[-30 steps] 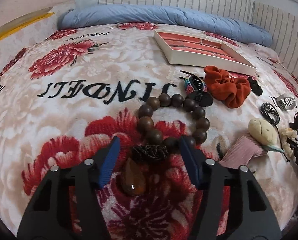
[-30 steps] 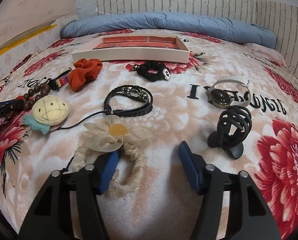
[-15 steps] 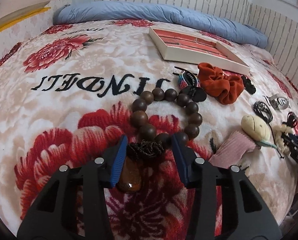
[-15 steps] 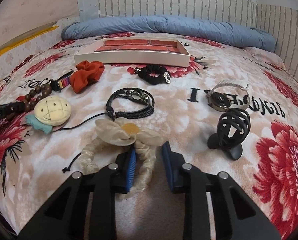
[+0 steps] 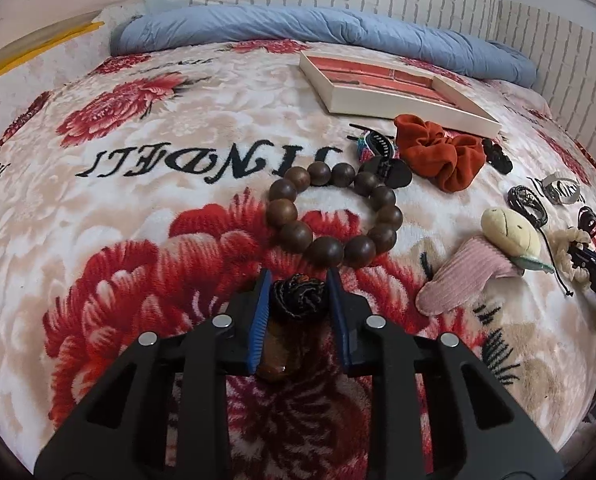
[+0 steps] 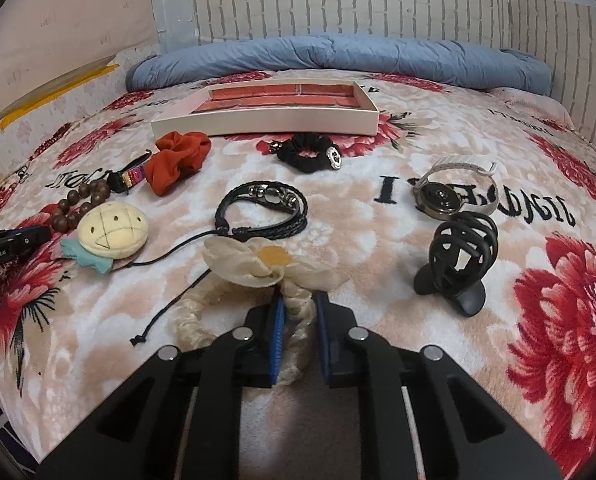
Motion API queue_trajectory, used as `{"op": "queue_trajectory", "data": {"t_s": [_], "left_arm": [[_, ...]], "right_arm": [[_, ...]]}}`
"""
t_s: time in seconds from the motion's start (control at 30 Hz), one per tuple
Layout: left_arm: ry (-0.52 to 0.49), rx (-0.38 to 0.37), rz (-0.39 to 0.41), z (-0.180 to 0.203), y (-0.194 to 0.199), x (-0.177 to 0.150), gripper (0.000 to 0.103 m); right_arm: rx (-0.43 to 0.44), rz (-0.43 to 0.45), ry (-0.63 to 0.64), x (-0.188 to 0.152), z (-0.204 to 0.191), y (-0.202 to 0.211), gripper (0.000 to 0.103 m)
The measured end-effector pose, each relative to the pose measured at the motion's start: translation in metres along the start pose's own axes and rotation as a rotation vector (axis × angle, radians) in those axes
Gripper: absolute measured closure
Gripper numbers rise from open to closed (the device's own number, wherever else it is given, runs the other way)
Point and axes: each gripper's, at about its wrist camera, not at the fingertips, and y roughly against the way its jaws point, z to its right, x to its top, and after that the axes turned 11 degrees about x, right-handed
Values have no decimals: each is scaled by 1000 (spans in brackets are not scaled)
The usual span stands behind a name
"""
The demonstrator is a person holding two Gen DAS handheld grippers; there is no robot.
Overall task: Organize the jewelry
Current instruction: 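Carry pendant with left tool into the brick tray while right tool drops scrunchie there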
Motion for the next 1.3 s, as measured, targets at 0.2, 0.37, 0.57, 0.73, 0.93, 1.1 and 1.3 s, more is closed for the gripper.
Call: {"op": "queue_trajectory", "data": {"t_s": [0.2, 0.37, 0.57, 0.73, 0.93, 1.1, 1.3], "left_arm": [[21, 0, 29, -3, 10, 1, 77], [30, -2, 54, 3, 20, 10, 77], [1, 1, 119, 23, 36, 34, 77], [35, -29, 160, 33, 45, 66, 77], [40, -55, 221, 49, 50, 107, 77], [57, -91, 235, 64, 40, 148, 77], [72, -97, 217, 88, 2, 195, 77]], "right_arm": [[24, 19, -9, 2, 1, 8, 93], [24, 62, 19, 13, -2, 17, 93], [28, 134, 42, 43, -2, 28, 93], [35, 182, 52, 76, -2, 30, 93], [45, 193, 33, 108, 1, 12, 93], [44, 185, 22, 143, 5, -13, 93], [40, 166, -5, 190, 14, -52, 93]]}}
